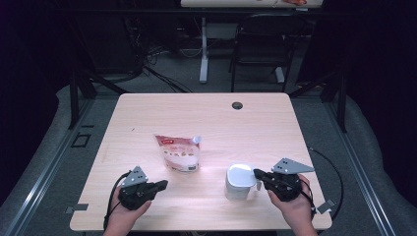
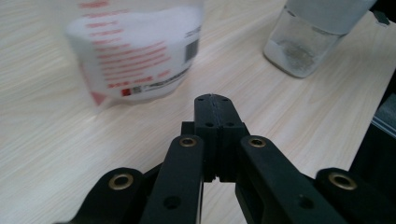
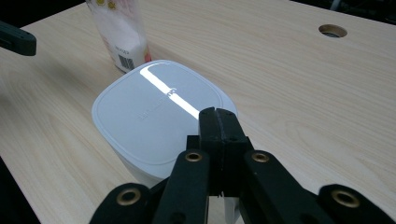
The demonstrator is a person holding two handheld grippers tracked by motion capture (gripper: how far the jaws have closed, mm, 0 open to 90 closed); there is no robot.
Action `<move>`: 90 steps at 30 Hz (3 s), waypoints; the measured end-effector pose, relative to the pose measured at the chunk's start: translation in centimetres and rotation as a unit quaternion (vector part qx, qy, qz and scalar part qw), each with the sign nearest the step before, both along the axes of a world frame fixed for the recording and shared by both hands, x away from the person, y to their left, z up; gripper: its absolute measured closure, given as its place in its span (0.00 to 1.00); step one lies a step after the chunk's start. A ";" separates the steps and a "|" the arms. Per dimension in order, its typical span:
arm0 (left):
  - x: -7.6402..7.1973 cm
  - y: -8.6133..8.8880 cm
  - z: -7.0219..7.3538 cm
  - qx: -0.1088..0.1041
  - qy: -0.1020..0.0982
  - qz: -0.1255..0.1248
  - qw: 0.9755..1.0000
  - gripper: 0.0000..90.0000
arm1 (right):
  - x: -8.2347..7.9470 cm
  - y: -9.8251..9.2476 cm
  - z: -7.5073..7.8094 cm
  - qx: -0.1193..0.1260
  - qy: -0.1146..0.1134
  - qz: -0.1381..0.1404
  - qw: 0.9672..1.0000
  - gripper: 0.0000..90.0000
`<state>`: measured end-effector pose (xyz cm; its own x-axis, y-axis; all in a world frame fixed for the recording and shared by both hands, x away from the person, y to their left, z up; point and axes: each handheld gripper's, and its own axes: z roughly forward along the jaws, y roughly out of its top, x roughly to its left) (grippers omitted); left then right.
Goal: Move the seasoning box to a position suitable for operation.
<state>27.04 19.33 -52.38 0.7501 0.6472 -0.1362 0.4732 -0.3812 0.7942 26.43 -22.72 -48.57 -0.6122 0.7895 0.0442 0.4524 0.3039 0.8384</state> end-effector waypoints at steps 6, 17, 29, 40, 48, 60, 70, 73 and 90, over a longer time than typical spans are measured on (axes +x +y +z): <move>0.1 -3.2 0.2 -0.004 0.000 -0.045 0.999 1.00 | 0.0 0.0 0.0 -0.001 -0.001 -0.001 1.000 1.00; 0.3 -8.8 1.2 -0.009 0.001 -0.095 0.995 1.00 | 0.0 0.0 0.0 0.002 -0.001 0.001 1.000 1.00; 0.7 -12.3 1.4 -0.018 0.008 -0.119 0.993 1.00 | 0.0 -0.1 -0.1 0.003 -0.002 0.002 1.000 1.00; 1.2 -14.1 1.2 -0.016 0.012 -0.128 0.992 1.00 | 0.0 -0.1 -0.1 0.005 -0.002 0.002 1.000 1.00; 1.4 -14.8 0.9 -0.019 0.018 -0.132 0.991 1.00 | 0.0 -0.1 -0.1 0.006 -0.002 0.002 1.000 1.00; 1.3 -15.1 1.0 -0.019 0.016 -0.134 0.991 1.00 | 0.1 -0.2 -0.1 0.006 -0.002 0.004 1.000 1.00; 1.3 -15.4 1.6 -0.019 0.012 -0.138 0.990 1.00 | 0.0 -0.2 -0.2 0.009 0.000 0.001 1.000 1.00; 1.3 -15.5 1.7 -0.021 0.008 -0.137 0.990 1.00 | 0.0 -0.3 -0.3 0.014 -0.001 0.001 1.000 1.00; 1.2 -15.6 2.7 -0.030 -0.003 -0.135 0.990 1.00 | -1.9 -0.2 -0.7 0.026 -0.034 0.000 0.999 0.76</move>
